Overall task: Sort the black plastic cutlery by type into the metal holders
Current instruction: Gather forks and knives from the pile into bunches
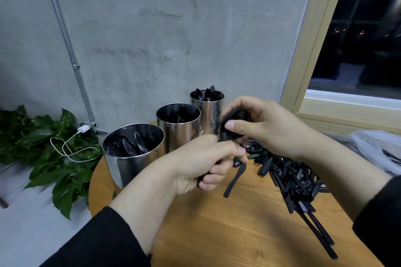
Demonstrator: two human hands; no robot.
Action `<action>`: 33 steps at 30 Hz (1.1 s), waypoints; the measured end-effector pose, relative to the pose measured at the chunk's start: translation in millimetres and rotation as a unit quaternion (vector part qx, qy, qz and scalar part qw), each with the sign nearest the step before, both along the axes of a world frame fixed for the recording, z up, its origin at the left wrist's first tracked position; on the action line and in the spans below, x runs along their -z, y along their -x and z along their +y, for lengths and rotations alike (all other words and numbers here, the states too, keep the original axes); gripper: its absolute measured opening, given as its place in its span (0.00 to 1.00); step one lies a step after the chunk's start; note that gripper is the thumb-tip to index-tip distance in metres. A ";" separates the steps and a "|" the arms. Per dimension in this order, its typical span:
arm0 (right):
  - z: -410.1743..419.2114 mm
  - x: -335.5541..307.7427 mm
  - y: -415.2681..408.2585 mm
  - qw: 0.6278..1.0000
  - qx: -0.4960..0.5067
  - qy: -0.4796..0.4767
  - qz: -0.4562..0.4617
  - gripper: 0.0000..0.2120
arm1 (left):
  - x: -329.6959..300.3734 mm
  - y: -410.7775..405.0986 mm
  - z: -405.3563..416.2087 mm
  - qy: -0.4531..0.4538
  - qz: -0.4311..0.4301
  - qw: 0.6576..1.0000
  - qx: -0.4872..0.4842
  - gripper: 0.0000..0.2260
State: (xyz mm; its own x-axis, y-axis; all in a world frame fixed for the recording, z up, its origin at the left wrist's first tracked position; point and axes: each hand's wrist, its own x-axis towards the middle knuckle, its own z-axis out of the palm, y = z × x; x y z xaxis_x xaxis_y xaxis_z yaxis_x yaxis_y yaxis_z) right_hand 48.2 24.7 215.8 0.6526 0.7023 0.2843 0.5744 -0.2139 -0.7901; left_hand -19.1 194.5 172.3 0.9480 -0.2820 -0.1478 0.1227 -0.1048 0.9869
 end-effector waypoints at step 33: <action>117.7 31.6 -260.5 0.890 0.227 0.317 -0.235 0.27 | -59.7 -185.9 99.4 -0.539 -0.160 0.819 -0.113 0.26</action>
State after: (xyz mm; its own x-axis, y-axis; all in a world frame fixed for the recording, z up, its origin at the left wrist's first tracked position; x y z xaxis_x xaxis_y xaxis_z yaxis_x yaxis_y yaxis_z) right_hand 308.7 142.4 184.3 0.8242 0.5122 0.2416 0.5497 -0.8261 -0.1239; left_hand 166.8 293.9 232.1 0.9969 0.0363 0.0700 0.0119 -0.9468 0.3216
